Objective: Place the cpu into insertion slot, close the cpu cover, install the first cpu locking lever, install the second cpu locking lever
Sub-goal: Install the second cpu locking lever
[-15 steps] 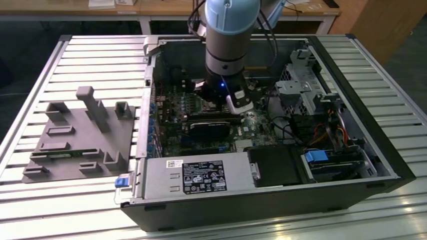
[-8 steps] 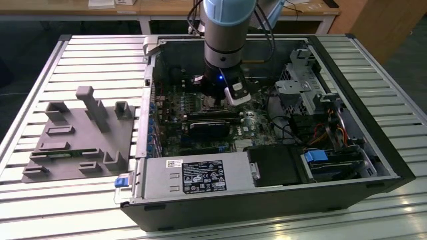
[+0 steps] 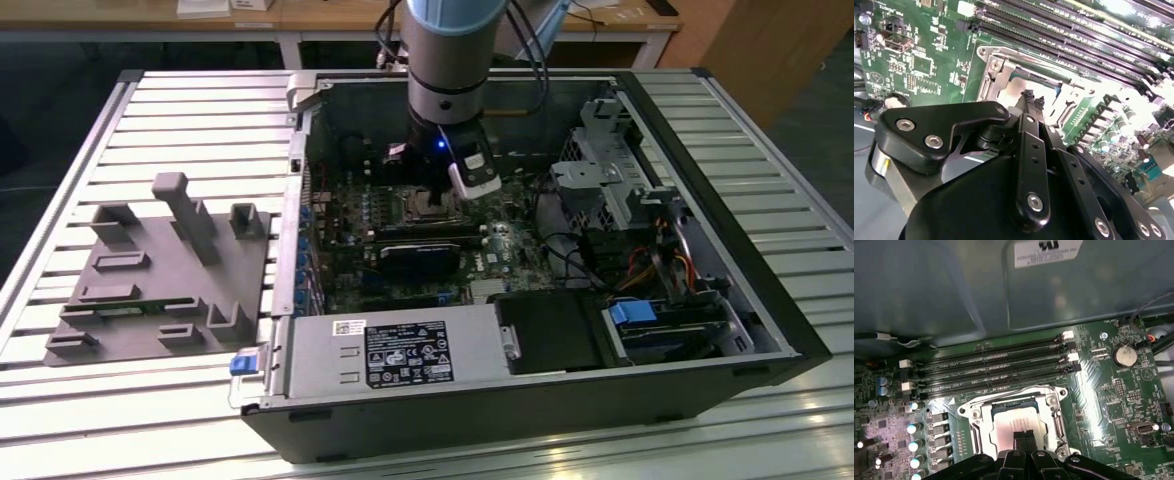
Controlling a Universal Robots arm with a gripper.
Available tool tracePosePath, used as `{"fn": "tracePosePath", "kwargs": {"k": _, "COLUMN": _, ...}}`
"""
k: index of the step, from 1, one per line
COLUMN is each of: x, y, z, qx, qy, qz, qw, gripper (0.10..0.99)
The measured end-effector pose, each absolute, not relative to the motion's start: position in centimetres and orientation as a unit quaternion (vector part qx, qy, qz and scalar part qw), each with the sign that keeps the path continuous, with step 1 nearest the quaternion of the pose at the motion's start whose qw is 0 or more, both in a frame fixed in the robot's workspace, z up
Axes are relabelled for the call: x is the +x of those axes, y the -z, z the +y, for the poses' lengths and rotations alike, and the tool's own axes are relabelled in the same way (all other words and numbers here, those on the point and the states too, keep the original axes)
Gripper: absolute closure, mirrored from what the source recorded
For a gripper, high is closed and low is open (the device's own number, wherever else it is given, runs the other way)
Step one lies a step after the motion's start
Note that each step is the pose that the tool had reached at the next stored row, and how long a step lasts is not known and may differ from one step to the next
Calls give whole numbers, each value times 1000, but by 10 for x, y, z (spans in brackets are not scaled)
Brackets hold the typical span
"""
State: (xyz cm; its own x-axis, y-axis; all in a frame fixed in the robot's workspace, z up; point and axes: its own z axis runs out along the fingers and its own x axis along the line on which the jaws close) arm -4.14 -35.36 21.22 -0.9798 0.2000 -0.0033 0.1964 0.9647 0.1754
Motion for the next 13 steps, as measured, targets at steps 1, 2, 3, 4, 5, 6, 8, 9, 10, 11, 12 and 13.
{"fn": "tracePosePath", "kwargs": {"k": 1, "x": -41, "y": -214, "z": -353, "qx": 100, "qy": -87, "qz": 991, "qw": 11, "gripper": 984}}
{"fn": "tracePosePath", "kwargs": {"k": 2, "x": -41, "y": -216, "z": -352, "qx": 100, "qy": -86, "qz": 991, "qw": 11, "gripper": 984}}
{"fn": "tracePosePath", "kwargs": {"k": 3, "x": -41, "y": -218, "z": -351, "qx": 100, "qy": -86, "qz": 991, "qw": 11, "gripper": 984}}
{"fn": "tracePosePath", "kwargs": {"k": 4, "x": -41, "y": -220, "z": -350, "qx": 100, "qy": -85, "qz": 991, "qw": 11, "gripper": 984}}
{"fn": "tracePosePath", "kwargs": {"k": 5, "x": -41, "y": -222, "z": -350, "qx": 100, "qy": -85, "qz": 991, "qw": 12, "gripper": 984}}
{"fn": "tracePosePath", "kwargs": {"k": 6, "x": -41, "y": -223, "z": -350, "qx": 100, "qy": -84, "qz": 991, "qw": 12, "gripper": 984}}
{"fn": "tracePosePath", "kwargs": {"k": 8, "x": -41, "y": -224, "z": -349, "qx": 100, "qy": -84, "qz": 991, "qw": 12, "gripper": 984}}
{"fn": "tracePosePath", "kwargs": {"k": 9, "x": -41, "y": -224, "z": -349, "qx": 100, "qy": -84, "qz": 991, "qw": 12, "gripper": 984}}
{"fn": "tracePosePath", "kwargs": {"k": 10, "x": -41, "y": -224, "z": -349, "qx": 100, "qy": -84, "qz": 991, "qw": 12, "gripper": 984}}
{"fn": "tracePosePath", "kwargs": {"k": 11, "x": -41, "y": -224, "z": -349, "qx": 100, "qy": -84, "qz": 991, "qw": 12, "gripper": 984}}
{"fn": "tracePosePath", "kwargs": {"k": 12, "x": -41, "y": -224, "z": -349, "qx": 100, "qy": -84, "qz": 991, "qw": 12, "gripper": 984}}
{"fn": "tracePosePath", "kwargs": {"k": 13, "x": -41, "y": -224, "z": -349, "qx": 100, "qy": -84, "qz": 991, "qw": 12, "gripper": 984}}
